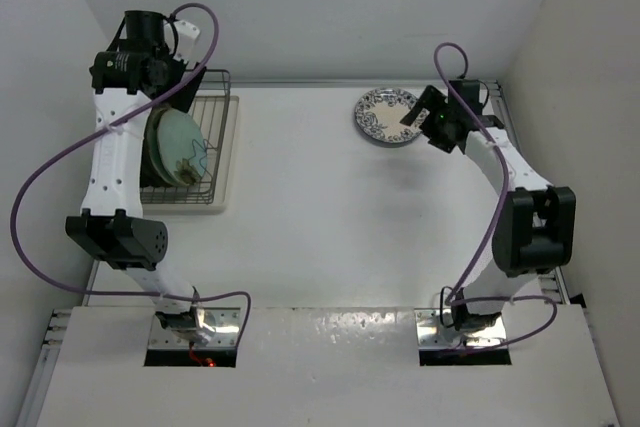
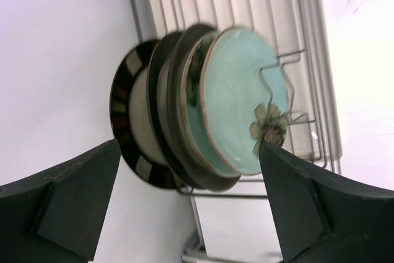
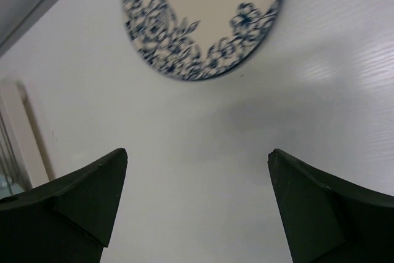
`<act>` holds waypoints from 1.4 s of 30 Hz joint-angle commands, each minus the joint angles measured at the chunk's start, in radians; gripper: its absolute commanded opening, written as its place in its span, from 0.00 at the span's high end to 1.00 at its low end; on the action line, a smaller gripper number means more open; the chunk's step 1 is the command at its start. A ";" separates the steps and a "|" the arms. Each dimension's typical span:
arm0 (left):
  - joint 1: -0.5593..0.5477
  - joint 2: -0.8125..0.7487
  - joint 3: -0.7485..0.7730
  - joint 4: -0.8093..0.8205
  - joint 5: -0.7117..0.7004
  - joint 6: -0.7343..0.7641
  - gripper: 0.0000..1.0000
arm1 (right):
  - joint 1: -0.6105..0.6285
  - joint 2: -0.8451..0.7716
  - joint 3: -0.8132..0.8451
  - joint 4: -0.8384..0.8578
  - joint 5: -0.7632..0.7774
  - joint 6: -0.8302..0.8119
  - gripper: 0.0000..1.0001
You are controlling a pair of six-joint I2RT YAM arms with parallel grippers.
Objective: Load the plates into the dish rack
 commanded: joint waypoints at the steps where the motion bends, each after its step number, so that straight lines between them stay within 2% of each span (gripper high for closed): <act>1: -0.004 -0.075 -0.034 0.115 0.068 0.054 0.00 | -0.075 0.087 0.004 0.045 0.031 0.114 0.03; 3: 0.014 -0.103 -0.066 0.204 0.158 0.017 0.00 | -0.081 0.148 0.030 0.091 0.046 0.116 0.03; 4: 0.024 -0.103 -0.066 0.214 0.283 0.003 0.00 | -0.081 0.199 0.044 0.106 0.061 0.128 0.05; 5: 0.034 -0.103 -0.066 0.214 0.344 -0.009 0.00 | -0.078 0.226 0.058 0.112 0.062 0.137 0.06; 6: 0.034 -0.092 -0.066 0.214 0.393 -0.018 0.00 | -0.108 0.309 0.105 0.131 0.056 0.155 0.12; 8: 0.034 -0.083 -0.066 0.214 0.490 -0.031 0.00 | -0.127 0.363 0.136 0.144 0.037 0.186 0.19; 9: 0.034 -0.074 -0.066 0.214 0.507 -0.040 0.00 | -0.132 0.428 0.171 0.183 0.033 0.200 0.22; 14: 0.024 -0.063 -0.076 0.214 0.527 -0.050 0.00 | -0.138 0.541 0.219 0.279 0.032 0.246 0.24; 19: 0.014 -0.041 -0.076 0.214 0.492 -0.060 0.00 | -0.150 0.682 0.312 0.267 0.034 0.327 0.27; 25: 0.005 -0.009 -0.037 0.214 0.460 -0.038 0.00 | -0.142 0.766 0.377 0.244 0.025 0.439 0.48; 28: 0.005 0.000 -0.037 0.214 0.460 -0.038 0.00 | -0.139 0.796 0.391 0.238 0.014 0.476 0.77; 29: 0.005 0.000 -0.037 0.214 0.460 -0.038 0.00 | -0.139 0.799 0.391 0.234 0.013 0.488 1.00; 31: 0.005 0.000 -0.048 0.214 0.482 -0.038 0.00 | -0.142 0.791 0.377 0.241 0.006 0.490 1.00; 35: -0.025 0.020 -0.073 0.205 0.539 -0.038 0.00 | -0.135 0.674 0.284 0.435 -0.055 0.314 1.00; 40: -0.097 0.092 -0.091 0.195 0.662 -0.038 0.00 | -0.136 0.490 0.188 0.643 -0.378 0.226 1.00; 42: -0.145 0.129 -0.091 0.185 0.703 -0.026 0.00 | -0.132 0.367 0.117 0.695 -0.403 0.200 1.00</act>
